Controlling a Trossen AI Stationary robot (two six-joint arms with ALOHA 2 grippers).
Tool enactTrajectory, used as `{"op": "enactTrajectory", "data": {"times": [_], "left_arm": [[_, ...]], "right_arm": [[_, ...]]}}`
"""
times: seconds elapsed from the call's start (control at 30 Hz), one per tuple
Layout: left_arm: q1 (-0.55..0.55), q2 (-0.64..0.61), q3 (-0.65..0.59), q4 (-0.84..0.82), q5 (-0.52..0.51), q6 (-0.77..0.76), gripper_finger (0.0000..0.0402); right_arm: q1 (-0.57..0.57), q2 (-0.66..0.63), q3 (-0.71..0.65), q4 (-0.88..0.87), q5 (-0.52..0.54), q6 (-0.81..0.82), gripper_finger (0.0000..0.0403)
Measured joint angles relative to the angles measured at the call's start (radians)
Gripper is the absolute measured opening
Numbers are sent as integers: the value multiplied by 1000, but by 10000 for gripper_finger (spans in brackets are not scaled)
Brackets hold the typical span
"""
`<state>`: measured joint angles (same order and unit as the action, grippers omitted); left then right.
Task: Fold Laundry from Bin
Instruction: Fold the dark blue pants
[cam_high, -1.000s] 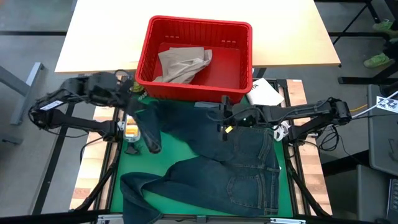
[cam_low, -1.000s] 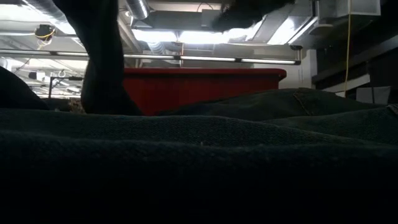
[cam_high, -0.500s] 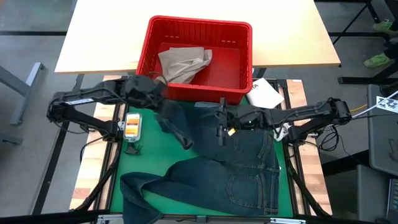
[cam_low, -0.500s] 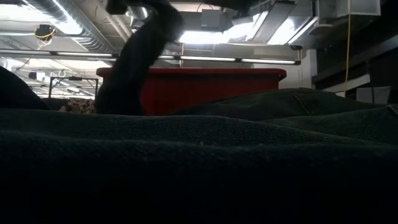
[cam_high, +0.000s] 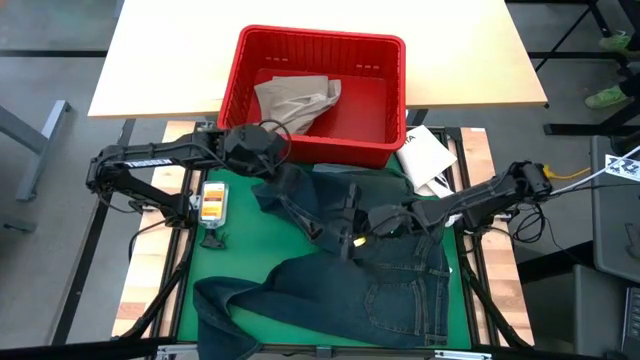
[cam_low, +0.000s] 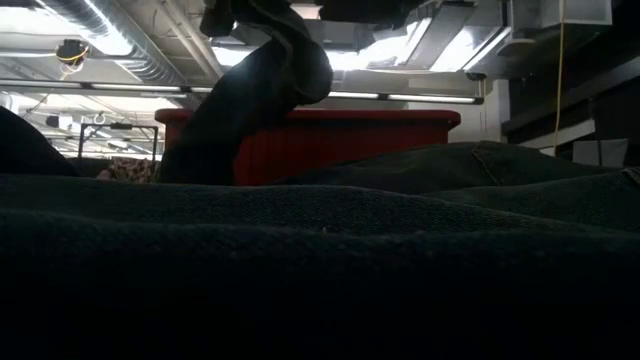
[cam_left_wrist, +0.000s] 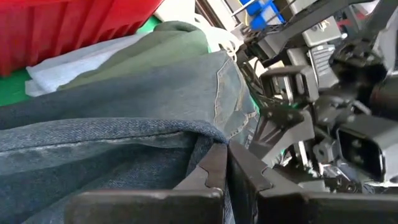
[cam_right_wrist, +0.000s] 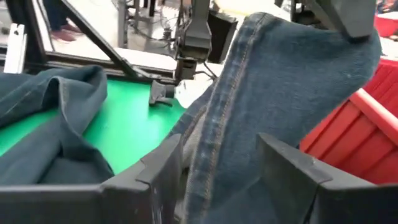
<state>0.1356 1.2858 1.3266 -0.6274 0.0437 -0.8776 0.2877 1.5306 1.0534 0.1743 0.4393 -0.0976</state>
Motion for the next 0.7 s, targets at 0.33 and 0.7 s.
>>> {"op": "enactTrajectory", "data": {"times": [0.33, 0.7], "left_arm": [[0, 0, 0, 2, 0, 22, 0], [0, -1, 0, 2, 0, 24, 0]], "right_arm": [[35, 110, 0, 65, 147, -12, 204], [34, 126, 0, 132, 140, 30, 204]]}}
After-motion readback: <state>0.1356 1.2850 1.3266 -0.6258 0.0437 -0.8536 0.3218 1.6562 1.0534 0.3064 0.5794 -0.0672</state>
